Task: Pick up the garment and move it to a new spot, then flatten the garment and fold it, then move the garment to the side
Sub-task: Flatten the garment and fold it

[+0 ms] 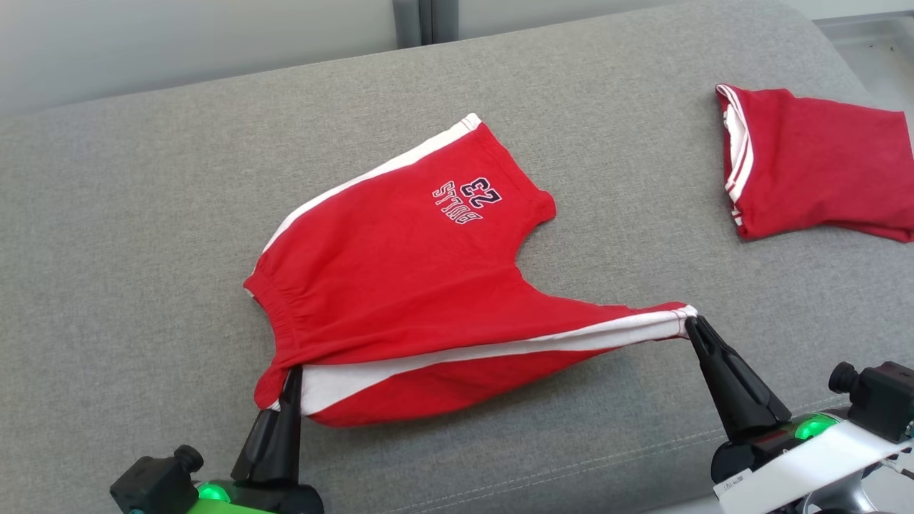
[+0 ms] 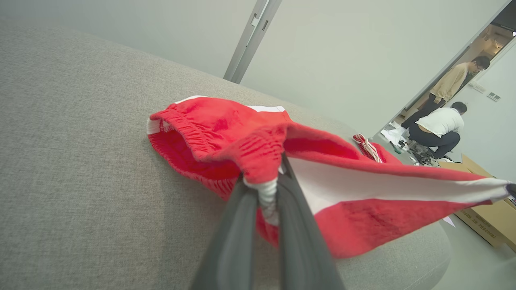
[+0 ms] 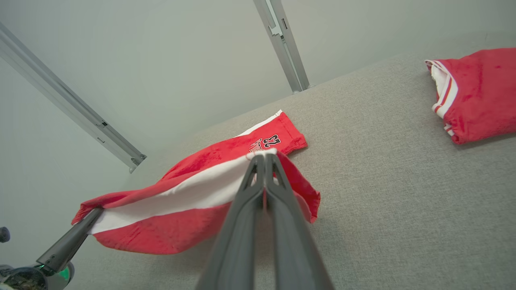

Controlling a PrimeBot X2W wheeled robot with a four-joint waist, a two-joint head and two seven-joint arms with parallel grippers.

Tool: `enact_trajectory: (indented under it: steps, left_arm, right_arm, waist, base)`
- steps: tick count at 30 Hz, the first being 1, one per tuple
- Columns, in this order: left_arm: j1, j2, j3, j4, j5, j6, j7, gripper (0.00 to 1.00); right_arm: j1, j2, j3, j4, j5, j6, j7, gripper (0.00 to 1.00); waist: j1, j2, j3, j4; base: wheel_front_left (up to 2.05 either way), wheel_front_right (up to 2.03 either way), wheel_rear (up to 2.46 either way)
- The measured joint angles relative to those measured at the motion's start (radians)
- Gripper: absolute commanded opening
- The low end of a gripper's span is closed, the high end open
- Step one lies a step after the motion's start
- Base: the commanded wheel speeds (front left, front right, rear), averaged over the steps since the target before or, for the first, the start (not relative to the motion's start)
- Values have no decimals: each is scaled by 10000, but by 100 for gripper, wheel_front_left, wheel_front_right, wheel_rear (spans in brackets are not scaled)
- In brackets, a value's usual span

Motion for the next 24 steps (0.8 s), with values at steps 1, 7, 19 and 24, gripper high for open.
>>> enact_trajectory:
  steps: [1, 7, 19, 24]
  left_arm:
    - [-26, -35, -44, 46, 0, -8, 2, 0]
    - [-409, -376, -222, 499, -376, -75, 320, 0]
    - [-3560, -1511, -412, 3243, -1438, 2, 1699, 0]
    - [-5285, -1831, -508, 4930, -1935, 236, 2042, 0]
  right_arm:
    - [-46, 12, 4, 54, 0, 0, 29, 0]
    - [-506, -61, -100, 709, -71, -4, 75, 0]
    - [-4069, -732, -303, 3480, -150, -6, 497, 0]
    - [-6198, -1001, 174, 5421, -27, -4, 721, 0]
  waist:
    - [0, 0, -18, 44]
    - [0, 0, -98, 354]
    - [0, 0, 106, 1312]
    - [1, 0, 584, 1755]
  base:
    - [0, 0, 0]
    - [0, 0, 0]
    - [0, 0, 0]
    - [0, 0, 0]
